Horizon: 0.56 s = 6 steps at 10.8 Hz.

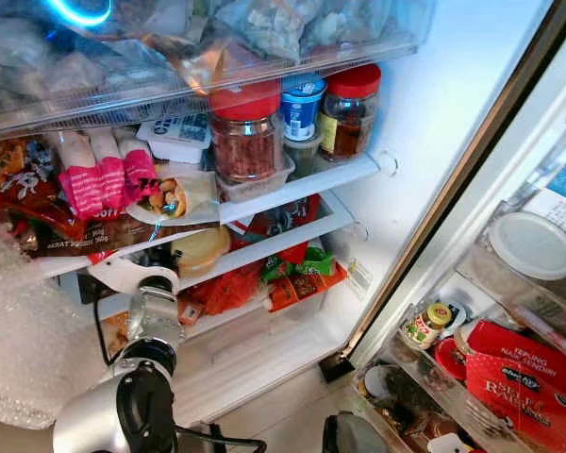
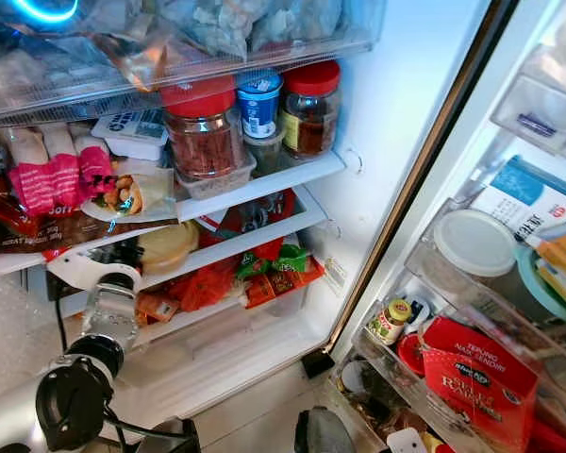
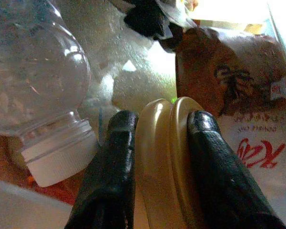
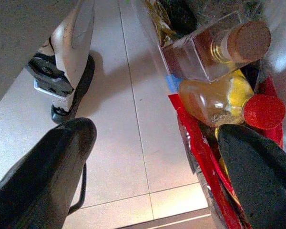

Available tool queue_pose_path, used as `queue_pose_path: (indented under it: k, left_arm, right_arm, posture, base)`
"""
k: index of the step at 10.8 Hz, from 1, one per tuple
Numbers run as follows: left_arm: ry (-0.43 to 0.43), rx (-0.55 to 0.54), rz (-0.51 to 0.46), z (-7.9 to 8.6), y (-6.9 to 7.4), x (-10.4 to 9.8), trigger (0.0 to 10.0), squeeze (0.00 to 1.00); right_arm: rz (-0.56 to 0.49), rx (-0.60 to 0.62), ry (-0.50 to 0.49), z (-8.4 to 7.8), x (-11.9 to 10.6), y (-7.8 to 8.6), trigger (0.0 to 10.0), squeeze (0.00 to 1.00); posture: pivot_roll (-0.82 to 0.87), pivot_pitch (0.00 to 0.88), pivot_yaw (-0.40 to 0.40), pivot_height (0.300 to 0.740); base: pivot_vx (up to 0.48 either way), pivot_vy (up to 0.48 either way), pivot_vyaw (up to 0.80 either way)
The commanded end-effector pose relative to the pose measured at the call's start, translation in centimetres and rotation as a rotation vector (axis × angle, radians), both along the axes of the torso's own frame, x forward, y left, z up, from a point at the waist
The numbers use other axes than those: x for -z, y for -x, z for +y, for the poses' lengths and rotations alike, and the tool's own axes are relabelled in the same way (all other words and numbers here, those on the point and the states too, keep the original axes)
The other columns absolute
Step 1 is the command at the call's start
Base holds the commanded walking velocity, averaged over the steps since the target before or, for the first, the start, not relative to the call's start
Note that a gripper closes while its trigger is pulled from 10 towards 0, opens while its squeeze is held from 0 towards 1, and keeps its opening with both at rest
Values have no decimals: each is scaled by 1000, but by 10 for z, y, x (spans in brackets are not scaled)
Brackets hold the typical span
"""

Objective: Restocking fridge

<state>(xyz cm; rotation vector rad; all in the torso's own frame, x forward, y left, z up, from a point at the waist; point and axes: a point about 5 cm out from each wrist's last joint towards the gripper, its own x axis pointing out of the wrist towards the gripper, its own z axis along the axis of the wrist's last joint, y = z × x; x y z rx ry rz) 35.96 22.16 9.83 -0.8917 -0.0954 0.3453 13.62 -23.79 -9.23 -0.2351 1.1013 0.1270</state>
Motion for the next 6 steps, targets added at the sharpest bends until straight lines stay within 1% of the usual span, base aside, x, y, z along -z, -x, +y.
queue_pose_path:
  k: [1,3,6]
  left_arm:
    - [23,-30,55,1,5,10,10000,0]
    - [52,-62,47,3,6,11,10000,0]
    - [121,-57,41,0,4,11,10000,8]
  right_arm:
    - [9,-5,6,-4,1,5,10000,0]
    - [1,-9,-2,-3,0,5,10000,0]
    - [-12,4,-21,2,1,2,10000,0]
  posture:
    - [-163,142,-80,646]
    - [-163,138,-78,646]
    - [-150,104,-51,646]
  base:
    - [0,0,0]
    - [0,0,0]
    - [0,0,0]
